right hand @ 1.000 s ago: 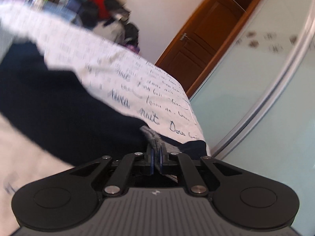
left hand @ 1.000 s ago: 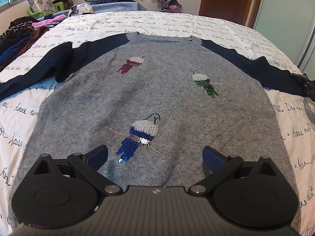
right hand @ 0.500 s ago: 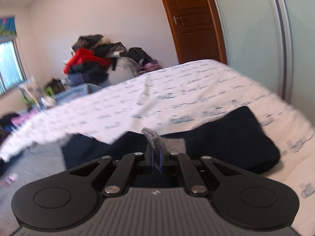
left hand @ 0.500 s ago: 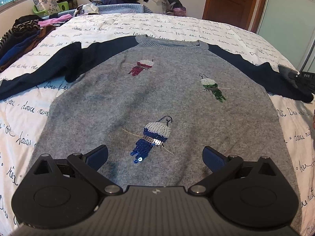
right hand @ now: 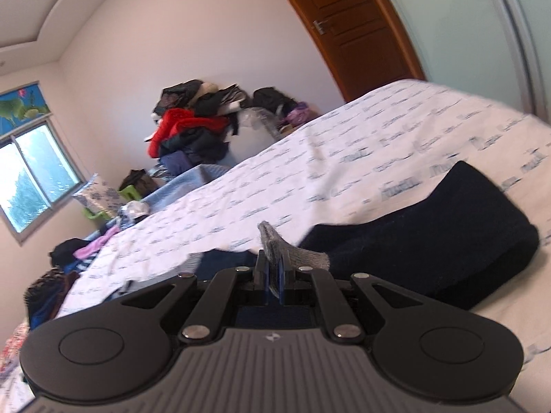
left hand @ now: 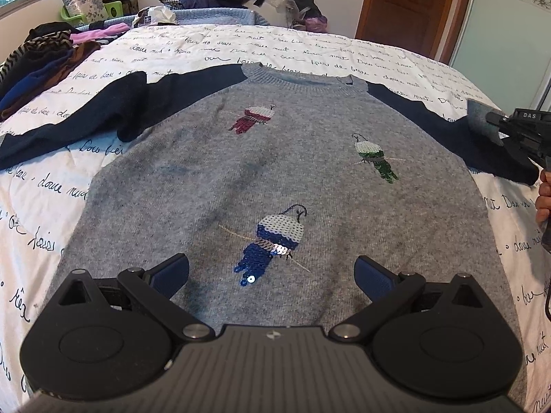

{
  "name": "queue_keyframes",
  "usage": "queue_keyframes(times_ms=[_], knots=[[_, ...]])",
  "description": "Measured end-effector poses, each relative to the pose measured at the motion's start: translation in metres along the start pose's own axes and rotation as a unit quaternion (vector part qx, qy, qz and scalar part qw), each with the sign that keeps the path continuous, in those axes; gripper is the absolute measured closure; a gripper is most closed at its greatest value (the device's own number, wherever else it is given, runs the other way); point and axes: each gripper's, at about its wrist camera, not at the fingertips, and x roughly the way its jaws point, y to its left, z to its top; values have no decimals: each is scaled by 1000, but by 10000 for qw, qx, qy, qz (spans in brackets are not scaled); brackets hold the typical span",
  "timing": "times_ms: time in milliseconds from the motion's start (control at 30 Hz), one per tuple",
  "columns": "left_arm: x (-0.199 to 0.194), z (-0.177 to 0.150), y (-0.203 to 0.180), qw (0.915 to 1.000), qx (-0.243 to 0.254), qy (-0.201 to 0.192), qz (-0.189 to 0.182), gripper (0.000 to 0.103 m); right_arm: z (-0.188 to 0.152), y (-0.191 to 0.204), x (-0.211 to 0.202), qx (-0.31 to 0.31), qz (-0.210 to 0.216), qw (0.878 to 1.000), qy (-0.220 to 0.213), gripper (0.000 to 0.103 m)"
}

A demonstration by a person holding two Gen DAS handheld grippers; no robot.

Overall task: Fold small clothes
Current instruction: 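Lift the navy sleeve with the right tool and carry it across the sweater body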

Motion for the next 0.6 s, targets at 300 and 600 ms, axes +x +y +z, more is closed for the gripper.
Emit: queue_keyframes(times_ms=[300, 600], knots=[[-5, 0, 7, 9999, 0, -148, 89, 2, -16, 45, 22, -200, 265, 9990, 290, 98], [-7, 2, 26, 9995, -205, -180, 149, 2, -32, 86, 45, -173, 561, 9969, 523, 98]])
